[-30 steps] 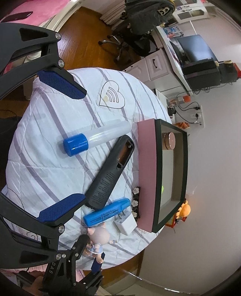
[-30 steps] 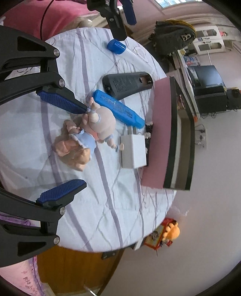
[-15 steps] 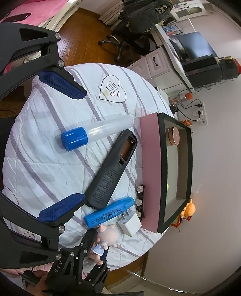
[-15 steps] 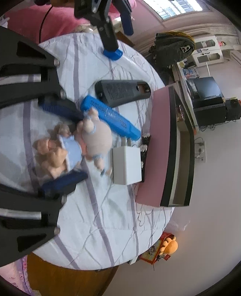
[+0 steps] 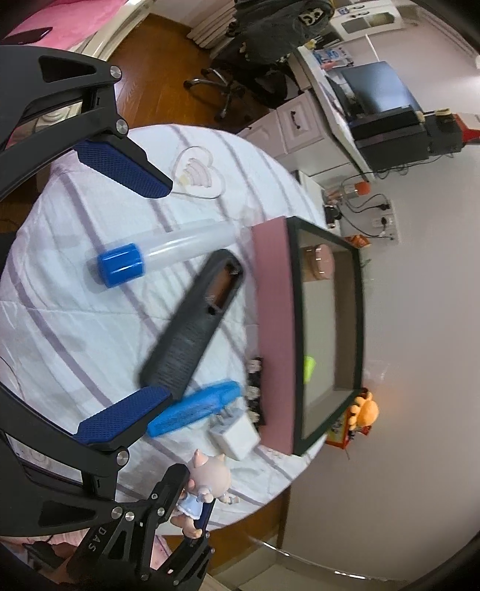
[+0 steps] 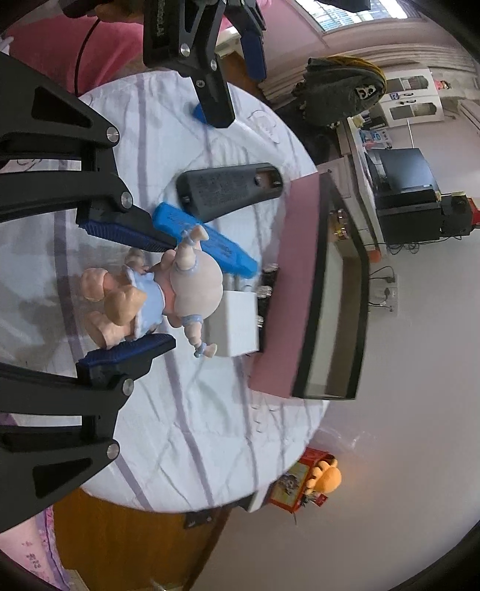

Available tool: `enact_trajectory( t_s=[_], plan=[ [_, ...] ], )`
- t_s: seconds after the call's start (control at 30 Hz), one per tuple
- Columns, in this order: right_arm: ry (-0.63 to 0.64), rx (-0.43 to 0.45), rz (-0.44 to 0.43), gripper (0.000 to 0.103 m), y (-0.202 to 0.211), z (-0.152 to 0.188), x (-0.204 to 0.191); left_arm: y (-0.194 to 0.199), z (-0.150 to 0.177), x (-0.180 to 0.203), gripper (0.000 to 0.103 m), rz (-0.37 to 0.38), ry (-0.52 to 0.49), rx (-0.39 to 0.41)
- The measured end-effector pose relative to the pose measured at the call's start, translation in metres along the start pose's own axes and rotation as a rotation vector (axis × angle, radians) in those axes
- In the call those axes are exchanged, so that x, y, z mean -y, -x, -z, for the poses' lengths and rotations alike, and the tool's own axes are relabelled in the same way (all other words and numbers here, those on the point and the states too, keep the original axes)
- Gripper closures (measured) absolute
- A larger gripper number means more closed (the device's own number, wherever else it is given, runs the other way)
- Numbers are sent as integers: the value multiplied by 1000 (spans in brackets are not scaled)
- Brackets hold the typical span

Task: Organize rigid objects
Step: 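Carry the doll figure into the pink box and open the right gripper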

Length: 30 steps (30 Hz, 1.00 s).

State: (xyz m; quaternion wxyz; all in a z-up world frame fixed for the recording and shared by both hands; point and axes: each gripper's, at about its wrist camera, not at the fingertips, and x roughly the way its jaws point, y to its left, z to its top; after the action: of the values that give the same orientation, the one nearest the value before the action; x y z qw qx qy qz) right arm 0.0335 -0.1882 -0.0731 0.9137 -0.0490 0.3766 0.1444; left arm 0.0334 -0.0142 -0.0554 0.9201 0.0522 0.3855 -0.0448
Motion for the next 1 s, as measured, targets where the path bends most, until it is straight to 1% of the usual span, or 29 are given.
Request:
enact_trajectory(
  t_s=[0.13, 0.23, 0.4, 0.5, 0.7, 0.83, 0.87, 0.9, 0.93, 1.0],
  plan=[
    [28, 45, 21, 55, 11, -21, -2, 7, -18, -3, 0, -11, 4, 49],
    [49, 69, 28, 55, 13, -38, -4, 8, -33, -9, 0, -24, 14, 70],
    [86, 96, 27, 55, 3, -73, -12, -2, -62, -27, 0, -54, 51, 93],
    [99, 96, 7, 55, -12, -94, -16, -15, -82, -40, 0, -71, 74, 96],
    [126, 75, -9, 55, -55, -135, -24, -49, -109, -63, 0, -93, 98, 80],
    [128, 54, -19, 55, -84, -156, -27, -70, -120, -73, 0, -100, 102, 68],
    [126, 46, -23, 60, -93, -162, -27, -74, -122, -74, 0, -100, 104, 65],
    [123, 43, -26, 61, -97, -164, -27, -79, -123, -75, 0, -97, 105, 61],
    [118, 29, -28, 67, -104, -167, -27, -84, -122, -76, 0, -95, 105, 54],
    [111, 14, -41, 70, -115, -172, -27, -92, -122, -77, 0, -95, 102, 43]
  ],
)
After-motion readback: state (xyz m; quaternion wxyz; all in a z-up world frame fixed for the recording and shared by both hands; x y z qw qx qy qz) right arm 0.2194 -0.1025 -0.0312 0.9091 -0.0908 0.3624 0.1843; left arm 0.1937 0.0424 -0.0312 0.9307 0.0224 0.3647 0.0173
